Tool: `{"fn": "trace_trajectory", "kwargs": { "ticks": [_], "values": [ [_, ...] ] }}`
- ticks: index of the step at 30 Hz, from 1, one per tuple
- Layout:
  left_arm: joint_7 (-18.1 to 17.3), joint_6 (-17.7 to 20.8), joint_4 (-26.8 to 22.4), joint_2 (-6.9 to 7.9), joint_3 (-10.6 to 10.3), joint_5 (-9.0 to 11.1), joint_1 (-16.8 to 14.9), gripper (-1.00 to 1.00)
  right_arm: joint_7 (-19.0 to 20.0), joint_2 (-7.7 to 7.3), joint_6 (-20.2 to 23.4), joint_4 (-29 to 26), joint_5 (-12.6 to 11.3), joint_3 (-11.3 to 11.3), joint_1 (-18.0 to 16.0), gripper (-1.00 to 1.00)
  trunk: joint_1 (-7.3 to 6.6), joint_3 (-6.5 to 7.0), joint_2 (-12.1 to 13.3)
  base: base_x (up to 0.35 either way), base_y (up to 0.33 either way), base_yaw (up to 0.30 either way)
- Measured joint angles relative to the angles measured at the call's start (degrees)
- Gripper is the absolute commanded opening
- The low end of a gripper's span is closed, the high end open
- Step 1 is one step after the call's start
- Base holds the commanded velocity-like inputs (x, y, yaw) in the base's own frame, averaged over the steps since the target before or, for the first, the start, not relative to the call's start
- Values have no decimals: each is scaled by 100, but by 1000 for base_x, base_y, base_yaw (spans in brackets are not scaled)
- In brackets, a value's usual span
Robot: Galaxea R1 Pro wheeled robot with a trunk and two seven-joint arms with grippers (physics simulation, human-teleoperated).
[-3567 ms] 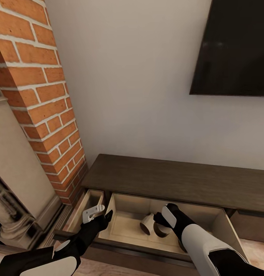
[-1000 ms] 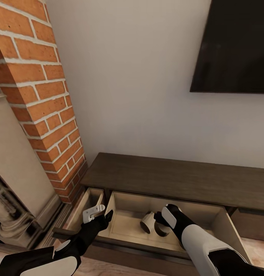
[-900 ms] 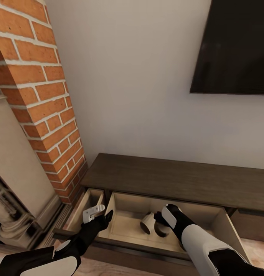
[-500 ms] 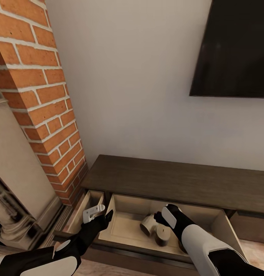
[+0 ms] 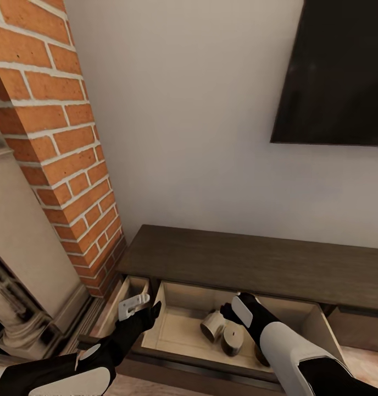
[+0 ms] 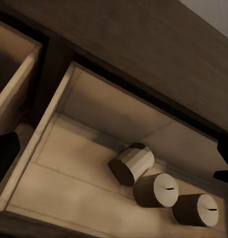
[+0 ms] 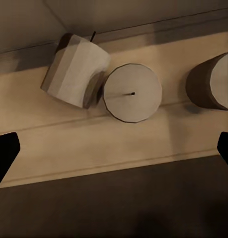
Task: Place each of the two pumpkins and all three candles from the living room inside a cabinet in the living room (use any cabinet), then make sure every cabinet is closed, and position the cauldron so it is next to a table in the living room.
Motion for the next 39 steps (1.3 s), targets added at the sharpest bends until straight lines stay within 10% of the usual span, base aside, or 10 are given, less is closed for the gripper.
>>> {"fn": "trace_trajectory", "kwargs": {
  "ticks": [7, 15, 22, 31, 39],
  "values": [
    [6, 0, 3, 6, 7, 356, 0, 100, -14, 4, -80, -50, 61, 19, 0, 100, -151, 125, 281, -202, 0, 0],
    [11, 0, 12, 13, 9, 388, 0, 100, -125, 40, -376, -841, 669, 100, 261, 100, -326, 269, 602, -331, 0, 0],
    [13, 0, 21, 23, 13, 392, 0, 100, -1017, 43, -362, -3097, 747, 268, 1440, 100, -480, 395, 883, -340, 0, 0],
    [13, 0, 21, 24, 9, 393, 0, 100, -2022, 60, -391, -4882, 720, 1385, 2391, 100, -677, 556, 1244, -341, 0, 0],
    [13, 0, 63, 18, 9, 401, 0, 100, -2216, 77, -417, -4934, 686, 1569, 2430, 100, -746, 611, 1366, -231, 0, 0]
  ]
}}
